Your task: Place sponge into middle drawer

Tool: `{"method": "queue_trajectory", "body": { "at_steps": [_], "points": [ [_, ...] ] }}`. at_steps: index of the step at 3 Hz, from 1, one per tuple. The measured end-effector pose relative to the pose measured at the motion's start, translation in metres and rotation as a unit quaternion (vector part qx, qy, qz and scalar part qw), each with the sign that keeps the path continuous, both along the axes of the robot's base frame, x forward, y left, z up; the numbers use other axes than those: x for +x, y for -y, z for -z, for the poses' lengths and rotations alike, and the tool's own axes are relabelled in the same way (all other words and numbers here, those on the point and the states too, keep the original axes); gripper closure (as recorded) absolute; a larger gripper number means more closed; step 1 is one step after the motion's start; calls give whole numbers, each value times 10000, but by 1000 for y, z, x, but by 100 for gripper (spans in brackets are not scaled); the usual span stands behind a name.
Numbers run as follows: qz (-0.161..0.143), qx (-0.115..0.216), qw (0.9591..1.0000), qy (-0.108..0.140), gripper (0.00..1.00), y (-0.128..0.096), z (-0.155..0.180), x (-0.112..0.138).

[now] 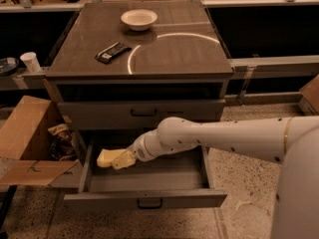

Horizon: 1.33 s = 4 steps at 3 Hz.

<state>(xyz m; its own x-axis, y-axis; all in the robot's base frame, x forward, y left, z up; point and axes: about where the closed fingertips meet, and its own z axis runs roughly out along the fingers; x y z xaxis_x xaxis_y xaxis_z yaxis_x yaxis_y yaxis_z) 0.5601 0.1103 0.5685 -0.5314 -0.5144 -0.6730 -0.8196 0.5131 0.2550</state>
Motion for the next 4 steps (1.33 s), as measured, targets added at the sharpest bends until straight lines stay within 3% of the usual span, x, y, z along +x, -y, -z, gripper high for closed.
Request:
{"method": "queue_trajectory", "body": {
  "at_steps": [1,2,4],
  "points": [
    [100,28,9992,-385,100,-10,42,1],
    [180,145,9970,-734,84,-17,76,2],
    [195,318,9925,-1165,37,-24,118,3]
  ]
}}
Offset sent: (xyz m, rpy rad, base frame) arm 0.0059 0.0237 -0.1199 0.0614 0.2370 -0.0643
